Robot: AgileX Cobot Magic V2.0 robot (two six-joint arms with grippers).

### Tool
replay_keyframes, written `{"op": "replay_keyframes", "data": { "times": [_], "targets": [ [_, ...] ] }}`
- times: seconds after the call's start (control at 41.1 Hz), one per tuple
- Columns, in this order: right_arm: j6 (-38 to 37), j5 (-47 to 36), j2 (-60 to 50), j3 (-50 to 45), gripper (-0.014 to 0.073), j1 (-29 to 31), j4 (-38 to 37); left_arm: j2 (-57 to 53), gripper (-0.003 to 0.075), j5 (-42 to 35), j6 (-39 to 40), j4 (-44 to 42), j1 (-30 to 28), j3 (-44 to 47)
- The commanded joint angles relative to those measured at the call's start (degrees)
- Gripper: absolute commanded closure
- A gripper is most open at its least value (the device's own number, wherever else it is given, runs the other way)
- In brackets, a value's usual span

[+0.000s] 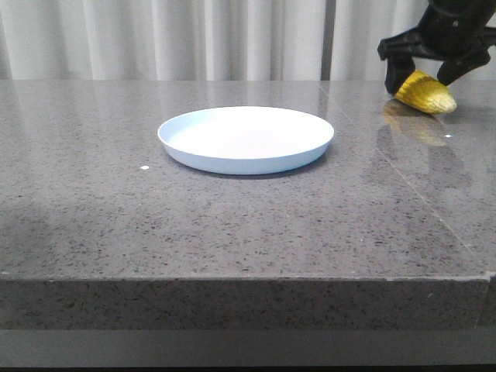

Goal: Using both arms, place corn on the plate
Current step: 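Lower the right gripper over the yellow corn cob and grasp it, then lift the corn cob and carry it over the white plate, lowering it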

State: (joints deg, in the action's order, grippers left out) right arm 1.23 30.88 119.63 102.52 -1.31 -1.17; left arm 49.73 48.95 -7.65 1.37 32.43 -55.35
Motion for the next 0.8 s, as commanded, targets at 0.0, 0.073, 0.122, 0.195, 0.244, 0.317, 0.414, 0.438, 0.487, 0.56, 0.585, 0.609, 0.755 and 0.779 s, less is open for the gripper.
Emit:
{"op": "replay_keyframes", "data": {
  "times": [0.0,0.073,0.122,0.195,0.244,0.317,0.414,0.438,0.487,0.56,0.585,0.609,0.755,0.779],
  "targets": [
    [0.5,-5.0,-2.4,2.2,-0.0021,0.4,-1.0,-0.4,0.0283,-3.4,0.6,0.2,0.5,-1.5],
    [0.5,-5.0,-1.9,2.2,0.0067,0.4,-1.0,-0.4,0.0284,-3.4,0.6,0.2,0.5,-1.5],
    [0.5,-4.5,-1.9,2.2,0.0156,0.4,-1.0,-0.4,0.0283,-3.4,0.6,0.2,0.5,-1.5],
    [0.5,-4.2,-2.4,2.2,0.0294,0.4,-0.9,-0.4,0.0283,-3.4,0.6,0.2,0.5,-1.5],
    [0.5,-3.7,-3.0,2.2,0.0341,0.4,-0.8,-0.4,0.0284,-3.4,0.6,0.2,0.5,-1.5],
    [0.5,-2.9,-4.4,2.2,0.0337,0.3,-0.6,-0.4,0.0283,-3.4,0.6,0.2,0.5,-1.5],
    [0.5,-0.2,-6.9,2.2,0.032,-0.2,0.0,-0.4,0.0283,-3.4,0.6,0.2,0.5,-1.5],
    [0.5,0.6,-7.6,2.2,0.032,-0.5,0.4,-0.4,0.0283,-3.4,0.6,0.2,0.5,-1.5],
    [0.5,1.8,-9.3,2.1,0.032,-1.0,0.6,-0.4,0.0283,-3.4,0.6,0.2,0.5,-1.5],
    [0.5,1.9,-12.3,1.2,0.032,-2.3,1.2,-0.4,0.0283,-3.4,0.6,0.2,0.5,-1.5],
    [0.5,1.6,-13.3,0.7,0.032,-2.9,1.2,-0.4,0.0284,-3.4,0.6,0.2,0.5,-1.5],
    [0.7,1.2,-14.3,-0.2,0.032,-3.7,1.5,-0.4,0.0283,-3.4,0.6,0.2,0.5,-1.5],
    [1.2,-2.7,-22.3,-7.8,0.032,-9.2,1.6,-0.4,0.0283,-3.4,0.6,0.2,0.5,-1.5],
    [1.2,-3.4,-23.5,-9.3,0.032,-10.2,1.6,-0.4,0.0283,-3.4,0.6,0.2,0.5,-1.5]
  ]
}}
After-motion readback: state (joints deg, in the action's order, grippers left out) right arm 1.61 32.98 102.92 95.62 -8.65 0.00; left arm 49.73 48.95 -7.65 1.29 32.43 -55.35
